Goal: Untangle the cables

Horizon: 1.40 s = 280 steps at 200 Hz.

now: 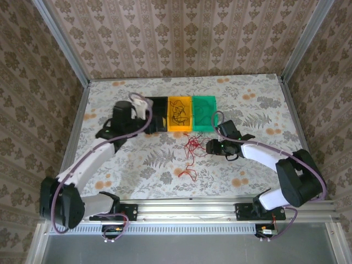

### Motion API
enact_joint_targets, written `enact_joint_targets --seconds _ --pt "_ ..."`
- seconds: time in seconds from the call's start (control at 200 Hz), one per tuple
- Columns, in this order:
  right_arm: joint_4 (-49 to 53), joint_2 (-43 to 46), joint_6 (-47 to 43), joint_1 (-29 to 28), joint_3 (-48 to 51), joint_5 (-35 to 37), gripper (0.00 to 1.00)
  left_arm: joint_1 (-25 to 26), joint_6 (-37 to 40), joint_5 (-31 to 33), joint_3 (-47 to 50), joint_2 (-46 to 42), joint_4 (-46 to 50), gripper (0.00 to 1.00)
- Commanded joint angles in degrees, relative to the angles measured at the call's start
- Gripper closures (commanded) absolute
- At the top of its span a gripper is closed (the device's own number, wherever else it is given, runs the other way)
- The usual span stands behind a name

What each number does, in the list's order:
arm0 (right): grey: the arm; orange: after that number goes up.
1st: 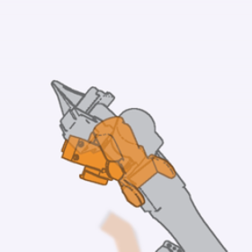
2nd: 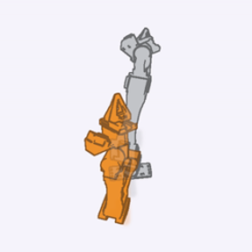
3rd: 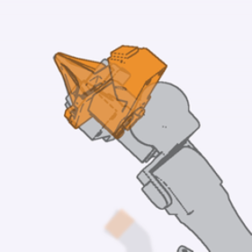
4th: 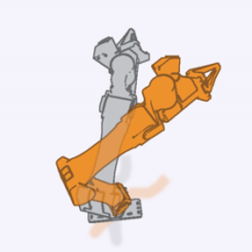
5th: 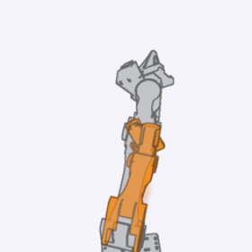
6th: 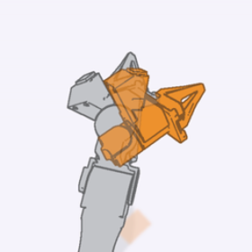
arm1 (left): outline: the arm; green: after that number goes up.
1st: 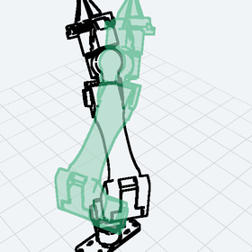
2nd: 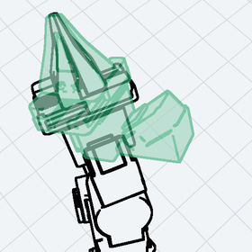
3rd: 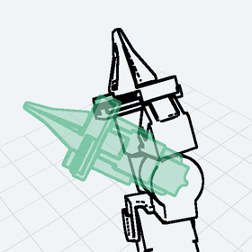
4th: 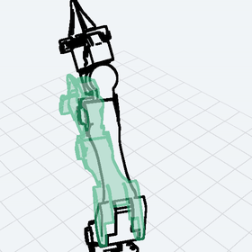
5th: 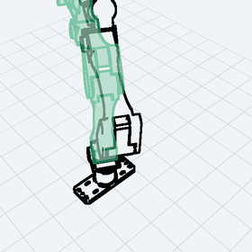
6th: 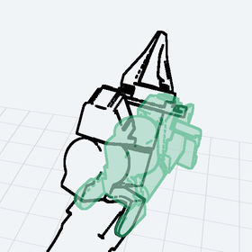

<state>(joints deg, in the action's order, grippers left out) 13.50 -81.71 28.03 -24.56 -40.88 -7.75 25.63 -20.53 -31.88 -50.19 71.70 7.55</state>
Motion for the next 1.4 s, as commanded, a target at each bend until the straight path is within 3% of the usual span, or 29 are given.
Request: enact_joint_targets --seconds 0.0,0.095,0.185,0.44,0.56,0.715,0.82,0.925,1.005,1.19,1.395 --pt "1.4 3.9 -1.7 -0.7 -1.1 2.0 0.48 5.6 10.8 -1.4 -0.1 4.3 8.4 0.53" --pt "1.1 4.9 -1.8 -1.0 -1.6 1.7 0.47 10.4 15.4 -3.5 -0.9 8.6 11.6 0.44" --pt "1.3 4.4 -2.4 -1.6 -2.6 0.2 0.47 12.9 15.4 -8.1 -1.0 12.2 9.8 0.42" --pt "-0.2 -1.2 -2.5 -5.6 -6.3 -0.1 0.43 15.9 14.1 -5.6 -3.3 22.0 2.6 0.46" --pt "-0.4 -5.6 -2.8 -6.9 -9.6 -0.6 0.37 15.9 14.8 -6.0 -1.2 19.7 2.0 0.44" --pt "1.7 -12.1 -4.7 -9.4 -14.5 -1.0 0.28 15.9 17.1 -3.4 2.1 12.4 7.2 0.33" --pt "4.4 -14.9 -5.5 -10.7 -16.5 -0.3 0.28 16.2 17.8 -2.3 4.8 7.5 9.2 0.31" --pt "2.8 -11.1 -7.6 -11.4 -12.8 -1.9 0.32 16.0 17.3 4.7 9.0 3.1 6.7 0.3" --pt "1.8 -5.1 -10.0 -12.0 -8.9 -3.2 0.32 14.3 13.6 8.7 12.8 0.7 -0.7 0.29" --pt "8.6 4.4 -15.8 -13.5 -5.6 -10.3 0.34 11.6 10.3 7.4 11.7 3.7 -6.9 0.3" --pt "11.5 1.6 -17.7 -18.2 -6.0 -18.8 0.38 11.6 11.4 5.7 8.0 7.8 -7.9 0.3"
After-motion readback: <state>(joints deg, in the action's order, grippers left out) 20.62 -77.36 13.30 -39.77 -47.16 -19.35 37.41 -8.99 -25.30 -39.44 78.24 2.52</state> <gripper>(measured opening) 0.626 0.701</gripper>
